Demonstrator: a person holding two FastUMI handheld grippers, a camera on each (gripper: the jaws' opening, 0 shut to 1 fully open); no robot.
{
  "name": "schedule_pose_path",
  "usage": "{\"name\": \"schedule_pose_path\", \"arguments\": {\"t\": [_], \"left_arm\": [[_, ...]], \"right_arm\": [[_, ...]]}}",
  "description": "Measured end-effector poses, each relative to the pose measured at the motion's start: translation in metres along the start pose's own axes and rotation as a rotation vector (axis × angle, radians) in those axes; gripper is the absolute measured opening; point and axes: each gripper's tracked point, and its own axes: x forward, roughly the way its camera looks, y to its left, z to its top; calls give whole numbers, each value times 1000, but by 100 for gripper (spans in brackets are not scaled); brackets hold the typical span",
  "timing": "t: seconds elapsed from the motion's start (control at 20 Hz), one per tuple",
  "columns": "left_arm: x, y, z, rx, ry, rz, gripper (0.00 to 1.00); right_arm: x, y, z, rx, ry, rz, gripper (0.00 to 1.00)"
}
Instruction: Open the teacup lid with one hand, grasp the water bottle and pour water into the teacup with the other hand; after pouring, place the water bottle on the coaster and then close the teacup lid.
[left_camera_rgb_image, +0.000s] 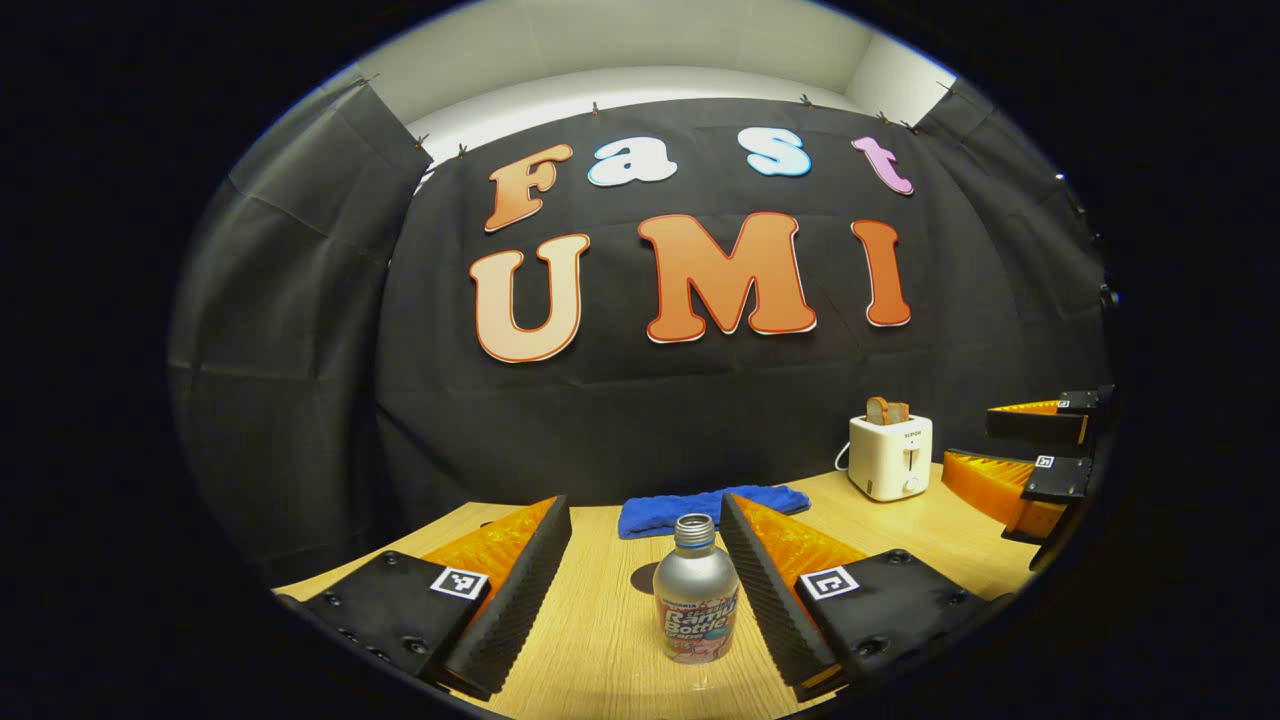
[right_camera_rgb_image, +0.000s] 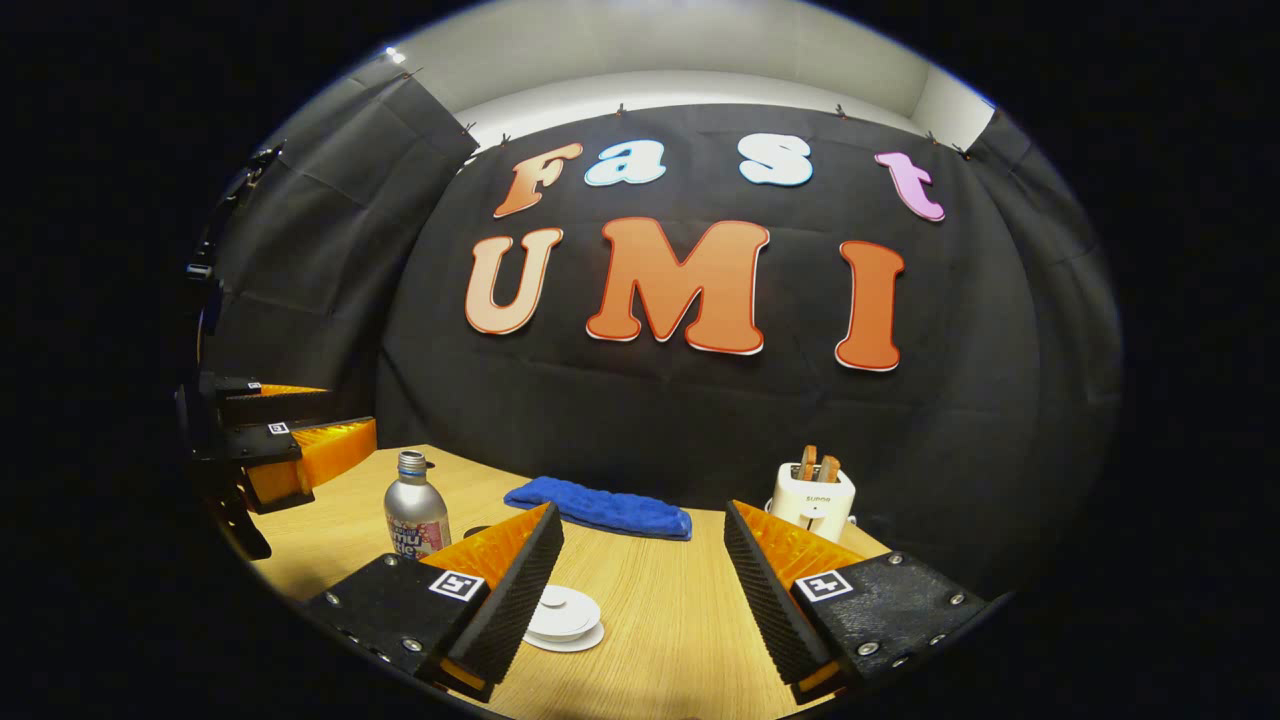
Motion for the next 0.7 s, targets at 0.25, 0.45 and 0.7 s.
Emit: {"name": "schedule_pose_path", "arguments": {"t": [0.25,0.45,0.7], "left_arm": [[-2,6,-14,-4,28,8,100],[-3,16,-27,1,51,26,100],[-5,23,-39,4,77,40,100]], "right_arm": [[14,21,-28,-10,73,47,92],[24,36,-62,-23,161,75,93],[39,57,-88,-24,220,128,93]]}}
